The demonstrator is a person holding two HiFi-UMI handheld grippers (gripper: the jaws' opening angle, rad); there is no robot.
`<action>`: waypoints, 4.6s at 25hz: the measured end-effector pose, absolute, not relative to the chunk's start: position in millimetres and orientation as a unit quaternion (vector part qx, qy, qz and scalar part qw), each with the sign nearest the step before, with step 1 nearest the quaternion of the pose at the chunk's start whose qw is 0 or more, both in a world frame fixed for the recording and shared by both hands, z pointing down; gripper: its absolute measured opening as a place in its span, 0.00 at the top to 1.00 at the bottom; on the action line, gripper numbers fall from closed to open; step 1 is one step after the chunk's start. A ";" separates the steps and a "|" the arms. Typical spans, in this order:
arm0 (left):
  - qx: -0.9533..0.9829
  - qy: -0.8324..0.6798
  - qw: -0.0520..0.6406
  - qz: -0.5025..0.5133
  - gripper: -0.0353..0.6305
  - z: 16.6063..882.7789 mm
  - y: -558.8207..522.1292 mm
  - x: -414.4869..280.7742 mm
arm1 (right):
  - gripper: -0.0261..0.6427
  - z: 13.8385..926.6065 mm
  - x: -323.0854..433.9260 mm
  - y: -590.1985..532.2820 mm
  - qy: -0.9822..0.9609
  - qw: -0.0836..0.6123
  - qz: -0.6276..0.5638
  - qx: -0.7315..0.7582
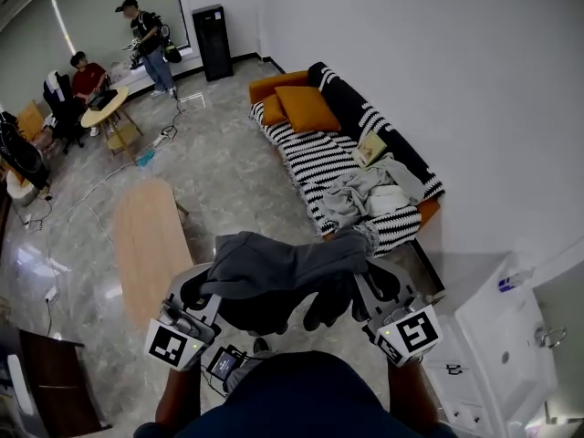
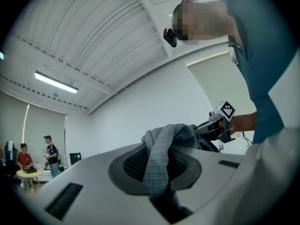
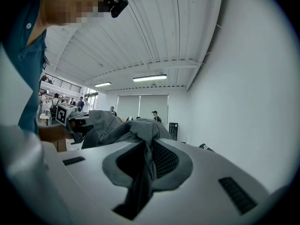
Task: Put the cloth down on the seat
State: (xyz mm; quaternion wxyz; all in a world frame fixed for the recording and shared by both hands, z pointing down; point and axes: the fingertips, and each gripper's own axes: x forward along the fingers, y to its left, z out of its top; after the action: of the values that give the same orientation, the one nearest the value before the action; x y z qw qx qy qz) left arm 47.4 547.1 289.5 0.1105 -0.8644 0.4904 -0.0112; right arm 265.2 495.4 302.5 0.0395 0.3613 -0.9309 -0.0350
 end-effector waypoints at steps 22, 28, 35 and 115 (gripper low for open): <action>-0.899 0.423 0.114 0.012 0.87 297.7 493.7 -46.6 | 0.90 302.5 172.0 479.0 -0.904 0.063 -0.046 0.421; -0.900 0.425 0.095 0.006 0.87 310.6 483.5 -53.7 | 0.90 313.2 159.2 464.5 -0.909 0.075 -0.032 0.410; -0.892 0.442 0.094 -0.011 0.87 307.7 460.4 -20.9 | 0.90 317.9 184.9 427.6 -0.921 0.060 -0.022 0.385; -0.916 0.397 -0.059 -0.017 0.87 396.3 192.0 100.0 | 0.90 459.2 229.7 151.6 -0.909 0.102 0.197 0.352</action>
State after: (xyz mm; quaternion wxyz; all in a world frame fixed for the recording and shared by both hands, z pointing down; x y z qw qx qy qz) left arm 100.0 192.0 396.3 -0.0590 -0.9156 0.3975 -0.0174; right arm 229.7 151.6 459.2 0.1016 0.3522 -0.9093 0.1970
